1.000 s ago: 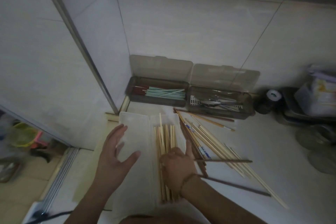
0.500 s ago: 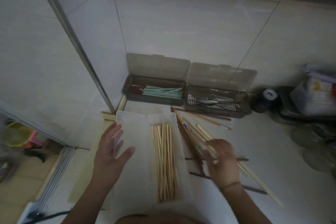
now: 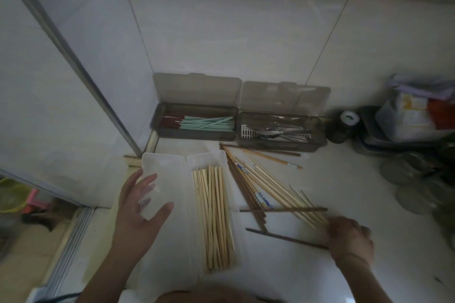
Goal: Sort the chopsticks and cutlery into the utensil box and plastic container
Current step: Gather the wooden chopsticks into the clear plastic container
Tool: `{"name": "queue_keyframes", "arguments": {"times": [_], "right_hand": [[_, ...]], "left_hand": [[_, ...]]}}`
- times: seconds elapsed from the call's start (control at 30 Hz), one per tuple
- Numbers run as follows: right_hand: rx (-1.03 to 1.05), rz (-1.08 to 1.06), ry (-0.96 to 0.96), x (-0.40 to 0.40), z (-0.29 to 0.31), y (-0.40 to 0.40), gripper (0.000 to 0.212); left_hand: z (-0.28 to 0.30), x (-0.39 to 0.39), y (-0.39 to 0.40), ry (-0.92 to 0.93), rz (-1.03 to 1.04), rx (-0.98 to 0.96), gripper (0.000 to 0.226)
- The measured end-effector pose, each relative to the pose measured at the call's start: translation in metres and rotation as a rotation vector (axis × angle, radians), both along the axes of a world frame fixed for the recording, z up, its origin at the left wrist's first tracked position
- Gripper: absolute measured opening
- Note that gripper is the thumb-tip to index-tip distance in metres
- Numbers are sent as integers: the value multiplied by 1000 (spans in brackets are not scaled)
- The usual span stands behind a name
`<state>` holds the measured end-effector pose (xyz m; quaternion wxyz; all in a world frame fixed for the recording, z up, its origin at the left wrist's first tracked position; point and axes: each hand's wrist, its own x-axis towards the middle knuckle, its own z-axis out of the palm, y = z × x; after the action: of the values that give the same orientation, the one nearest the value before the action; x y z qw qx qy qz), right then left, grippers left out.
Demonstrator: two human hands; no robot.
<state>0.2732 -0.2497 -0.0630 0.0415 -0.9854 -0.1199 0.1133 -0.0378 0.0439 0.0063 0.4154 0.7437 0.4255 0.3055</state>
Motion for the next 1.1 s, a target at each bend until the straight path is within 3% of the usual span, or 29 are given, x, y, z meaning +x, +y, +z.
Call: {"name": "queue_keyframes", "arguments": {"times": [0.13, 0.4, 0.57, 0.63, 0.7, 0.77, 0.83, 0.93, 1.0, 1.1], "right_hand": [[-74, 36, 39, 4, 16, 2, 19], [129, -74, 14, 39, 36, -34, 15], [599, -203, -54, 22, 68, 6, 31], [918, -115, 40, -7, 87, 44, 36], [1218, -48, 229, -42, 106, 84, 26], [1297, 109, 313, -79, 116, 122, 21], [1135, 389, 301, -108, 109, 149, 25], [690, 732, 162, -132, 81, 171, 18], [425, 860, 39, -138, 67, 181, 20], [-7, 1000, -1, -144, 61, 191, 31]], "left_hand": [[0, -1, 2, 14, 16, 1, 63], [2, 2, 0, 84, 54, 62, 60], [-3, 0, -1, 209, 50, 120, 66], [-2, -1, -4, 244, 43, 136, 70], [-1, -3, -5, 292, 84, 116, 79], [-2, -7, -3, 309, 129, 37, 87], [-5, -11, -2, 296, 104, 11, 87], [-4, -10, -4, 259, 77, 12, 81], [1, -7, -6, 254, 89, 22, 76], [7, -3, -7, 285, 70, 55, 71]]}}
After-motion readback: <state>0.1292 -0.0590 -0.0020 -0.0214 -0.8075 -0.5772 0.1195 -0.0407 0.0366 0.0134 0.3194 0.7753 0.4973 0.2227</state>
